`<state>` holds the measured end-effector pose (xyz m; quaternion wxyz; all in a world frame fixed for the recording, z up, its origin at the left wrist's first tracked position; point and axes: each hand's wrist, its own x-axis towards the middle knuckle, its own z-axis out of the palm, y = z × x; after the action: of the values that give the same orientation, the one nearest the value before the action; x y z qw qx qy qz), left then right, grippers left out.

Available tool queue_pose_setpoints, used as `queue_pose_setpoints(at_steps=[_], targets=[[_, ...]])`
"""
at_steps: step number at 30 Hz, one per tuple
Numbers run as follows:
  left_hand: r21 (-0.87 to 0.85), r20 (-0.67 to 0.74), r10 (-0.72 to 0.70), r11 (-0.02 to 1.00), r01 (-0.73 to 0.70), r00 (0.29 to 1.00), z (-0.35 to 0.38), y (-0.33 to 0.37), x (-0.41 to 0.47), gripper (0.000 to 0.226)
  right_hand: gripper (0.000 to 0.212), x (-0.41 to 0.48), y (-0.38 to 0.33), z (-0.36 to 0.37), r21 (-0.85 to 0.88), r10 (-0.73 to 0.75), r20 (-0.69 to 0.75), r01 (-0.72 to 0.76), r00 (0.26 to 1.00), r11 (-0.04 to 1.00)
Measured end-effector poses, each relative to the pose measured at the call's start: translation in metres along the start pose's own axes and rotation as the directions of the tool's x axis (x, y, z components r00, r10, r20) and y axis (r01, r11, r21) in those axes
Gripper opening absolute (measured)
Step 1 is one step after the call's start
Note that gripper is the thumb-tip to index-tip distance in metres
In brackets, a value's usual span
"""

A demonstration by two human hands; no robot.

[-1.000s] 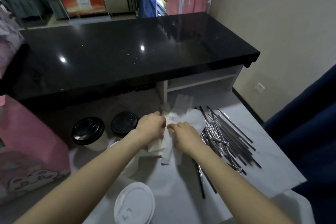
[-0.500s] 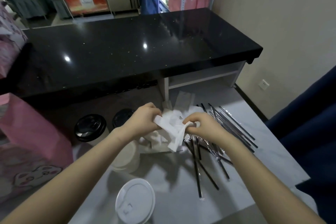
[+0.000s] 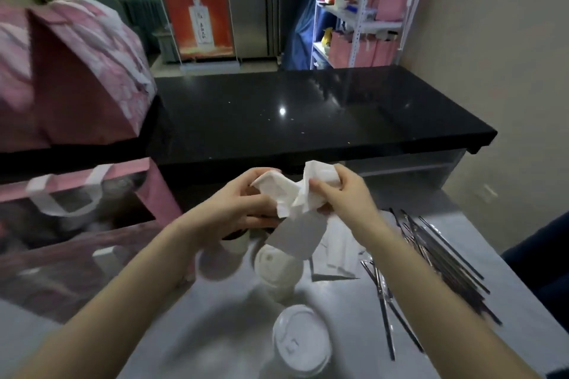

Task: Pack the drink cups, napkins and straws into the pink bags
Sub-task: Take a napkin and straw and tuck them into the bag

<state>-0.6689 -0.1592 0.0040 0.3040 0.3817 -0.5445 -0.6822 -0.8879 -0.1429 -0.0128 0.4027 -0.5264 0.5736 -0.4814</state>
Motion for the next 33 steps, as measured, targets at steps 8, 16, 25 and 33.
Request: queue_pose_setpoints(at_steps=[8,16,25,33], targets=[[0.293,-0.22,0.207,0.946,-0.138,0.953,-0.072,0.046,-0.088,0.068,0.02,-0.001,-0.086,0.132,0.053,-0.224,0.101,0.219,0.969,0.974],[0.537,-0.529,0.533,0.813,-0.227,0.66,-0.167,0.048,-0.146,0.044,0.015,-0.001,-0.141,0.261,0.128,-0.309,0.266,0.285,0.913,0.95],[0.723,-0.458,0.477,0.691,0.002,0.75,-0.238,-0.001,-0.159,0.053,0.015,0.006,-0.106,0.303,-0.314,-0.385,0.43,0.535,0.817,0.784],[0.834,-0.316,0.231,0.529,0.154,0.92,-0.259,-0.007,-0.174,0.046,0.023,0.013,-0.081,0.295,-0.545,-0.213,0.624,0.614,0.752,0.571]])
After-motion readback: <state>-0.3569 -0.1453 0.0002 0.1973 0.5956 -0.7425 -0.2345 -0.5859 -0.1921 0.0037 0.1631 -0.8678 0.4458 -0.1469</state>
